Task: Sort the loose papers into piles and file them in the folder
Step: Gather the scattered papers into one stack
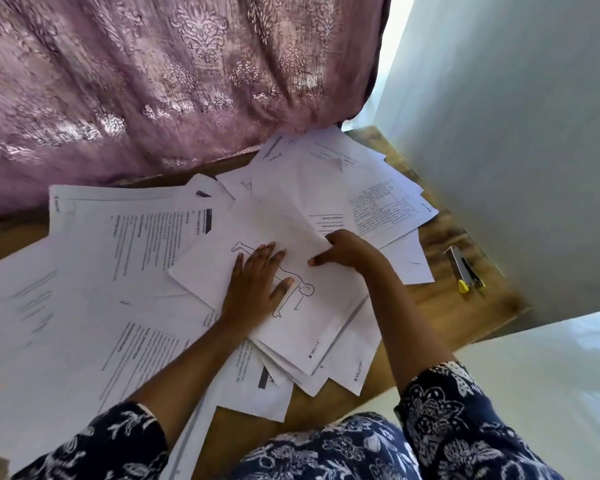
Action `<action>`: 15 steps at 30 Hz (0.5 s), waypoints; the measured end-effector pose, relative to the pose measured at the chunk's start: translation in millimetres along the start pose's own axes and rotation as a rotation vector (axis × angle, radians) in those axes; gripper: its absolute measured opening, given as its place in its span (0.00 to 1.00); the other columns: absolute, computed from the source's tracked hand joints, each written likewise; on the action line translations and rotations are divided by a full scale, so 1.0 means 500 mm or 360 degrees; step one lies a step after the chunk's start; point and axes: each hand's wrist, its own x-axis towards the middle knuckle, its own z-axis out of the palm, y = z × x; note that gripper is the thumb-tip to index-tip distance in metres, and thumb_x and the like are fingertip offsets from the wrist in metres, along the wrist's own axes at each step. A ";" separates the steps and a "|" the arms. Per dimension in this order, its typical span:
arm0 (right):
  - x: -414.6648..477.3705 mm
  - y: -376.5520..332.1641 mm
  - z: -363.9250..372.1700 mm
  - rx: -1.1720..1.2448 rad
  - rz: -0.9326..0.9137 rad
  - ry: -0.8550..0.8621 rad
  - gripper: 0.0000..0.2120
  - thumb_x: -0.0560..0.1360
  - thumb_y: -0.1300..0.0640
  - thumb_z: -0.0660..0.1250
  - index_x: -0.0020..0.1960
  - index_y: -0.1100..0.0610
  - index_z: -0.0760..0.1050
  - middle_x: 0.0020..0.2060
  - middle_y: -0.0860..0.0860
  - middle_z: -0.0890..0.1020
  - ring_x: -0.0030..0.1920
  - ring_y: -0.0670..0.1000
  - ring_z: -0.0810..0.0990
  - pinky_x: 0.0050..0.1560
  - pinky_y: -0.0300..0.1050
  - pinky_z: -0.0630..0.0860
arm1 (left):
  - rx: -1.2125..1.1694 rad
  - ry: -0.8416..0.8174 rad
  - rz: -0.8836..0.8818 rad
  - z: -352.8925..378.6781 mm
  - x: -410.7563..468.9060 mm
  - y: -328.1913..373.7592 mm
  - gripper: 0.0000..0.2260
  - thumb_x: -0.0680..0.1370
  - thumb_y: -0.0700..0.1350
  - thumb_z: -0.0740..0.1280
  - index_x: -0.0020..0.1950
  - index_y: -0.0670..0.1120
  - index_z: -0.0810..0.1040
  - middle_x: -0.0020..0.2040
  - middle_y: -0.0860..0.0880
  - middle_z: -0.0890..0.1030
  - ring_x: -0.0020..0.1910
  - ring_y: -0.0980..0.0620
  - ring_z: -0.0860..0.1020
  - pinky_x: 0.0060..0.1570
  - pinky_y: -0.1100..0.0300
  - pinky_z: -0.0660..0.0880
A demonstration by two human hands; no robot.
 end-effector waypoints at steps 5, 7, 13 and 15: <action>-0.021 -0.022 -0.048 -0.0357 -0.0222 -0.0043 0.20 0.70 0.56 0.74 0.60 0.57 0.78 0.54 0.55 0.81 0.57 0.57 0.78 0.51 0.43 0.72 | -0.0369 0.0151 -0.0015 -0.033 0.020 -0.012 0.31 0.76 0.61 0.59 0.76 0.49 0.60 0.77 0.46 0.60 0.76 0.48 0.59 0.72 0.40 0.52; -0.024 -0.066 -0.101 -0.0723 -0.0311 0.0017 0.22 0.71 0.56 0.73 0.64 0.56 0.76 0.58 0.55 0.80 0.60 0.57 0.76 0.53 0.44 0.70 | -0.0313 0.0346 0.0103 -0.083 0.058 -0.023 0.34 0.76 0.56 0.66 0.77 0.48 0.57 0.78 0.45 0.57 0.77 0.47 0.55 0.73 0.41 0.51; -0.005 -0.286 -0.199 -0.1878 -0.0816 0.0187 0.22 0.72 0.55 0.72 0.66 0.51 0.75 0.62 0.50 0.78 0.64 0.54 0.73 0.63 0.49 0.67 | -0.0108 -0.0036 -0.0054 -0.280 0.206 -0.026 0.35 0.69 0.60 0.73 0.71 0.45 0.71 0.69 0.45 0.74 0.67 0.44 0.72 0.67 0.47 0.67; 0.008 -0.329 -0.178 -0.1983 -0.1104 0.0378 0.23 0.71 0.54 0.74 0.64 0.51 0.75 0.62 0.50 0.78 0.66 0.53 0.72 0.70 0.58 0.60 | -0.0520 -0.0388 -0.0390 -0.288 0.213 -0.035 0.27 0.69 0.53 0.76 0.64 0.43 0.76 0.62 0.45 0.79 0.59 0.44 0.77 0.63 0.50 0.71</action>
